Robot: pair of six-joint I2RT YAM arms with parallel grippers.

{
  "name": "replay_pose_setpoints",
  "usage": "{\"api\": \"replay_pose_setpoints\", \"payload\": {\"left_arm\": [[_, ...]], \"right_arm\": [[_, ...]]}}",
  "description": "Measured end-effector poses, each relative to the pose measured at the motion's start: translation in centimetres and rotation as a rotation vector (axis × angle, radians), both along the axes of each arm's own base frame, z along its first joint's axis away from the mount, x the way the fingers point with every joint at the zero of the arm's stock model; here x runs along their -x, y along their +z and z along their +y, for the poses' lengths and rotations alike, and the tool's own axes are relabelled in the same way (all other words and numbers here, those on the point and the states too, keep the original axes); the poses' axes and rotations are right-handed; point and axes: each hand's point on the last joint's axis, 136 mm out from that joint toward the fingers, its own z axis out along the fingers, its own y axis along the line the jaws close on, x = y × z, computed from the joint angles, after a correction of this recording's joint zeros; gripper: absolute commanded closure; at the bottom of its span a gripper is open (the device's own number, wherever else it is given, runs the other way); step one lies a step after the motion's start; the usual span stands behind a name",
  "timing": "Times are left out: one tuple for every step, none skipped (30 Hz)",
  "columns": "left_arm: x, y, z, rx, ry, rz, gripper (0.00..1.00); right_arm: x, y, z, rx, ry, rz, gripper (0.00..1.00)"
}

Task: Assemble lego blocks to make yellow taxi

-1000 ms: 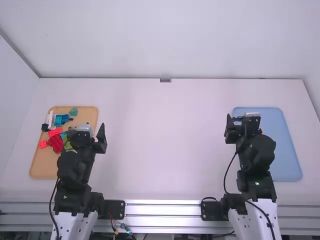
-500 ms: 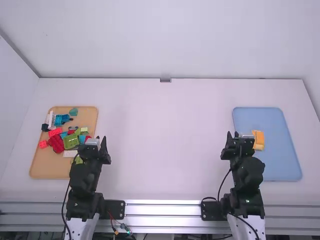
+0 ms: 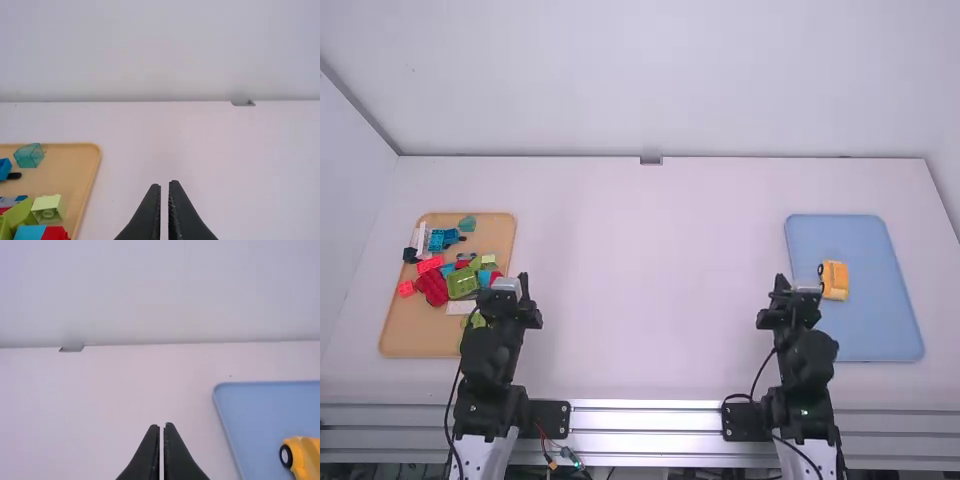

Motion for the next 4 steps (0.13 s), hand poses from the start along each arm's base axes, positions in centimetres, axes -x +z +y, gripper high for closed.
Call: {"api": "replay_pose_setpoints", "payload": {"left_arm": [[0.00,0.00,-0.01,0.000,0.000,0.000,0.99],[0.00,-0.01,-0.01,0.000,0.000,0.000,1.00],[0.00,0.00,-0.01,0.000,0.000,0.000,1.00],[0.00,0.00,-0.01,0.000,0.000,0.000,1.00]], "right_arm": [[0.03,0.18,-0.02,0.000,-0.001,-0.008,1.00],[0.06,0.37,0.01,0.001,0.001,-0.016,1.00],[0.07,0.42,-0.03,-0.001,-0.002,-0.018,1.00],[0.07,0.44,0.01,0.001,0.001,-0.019,1.00]]}}
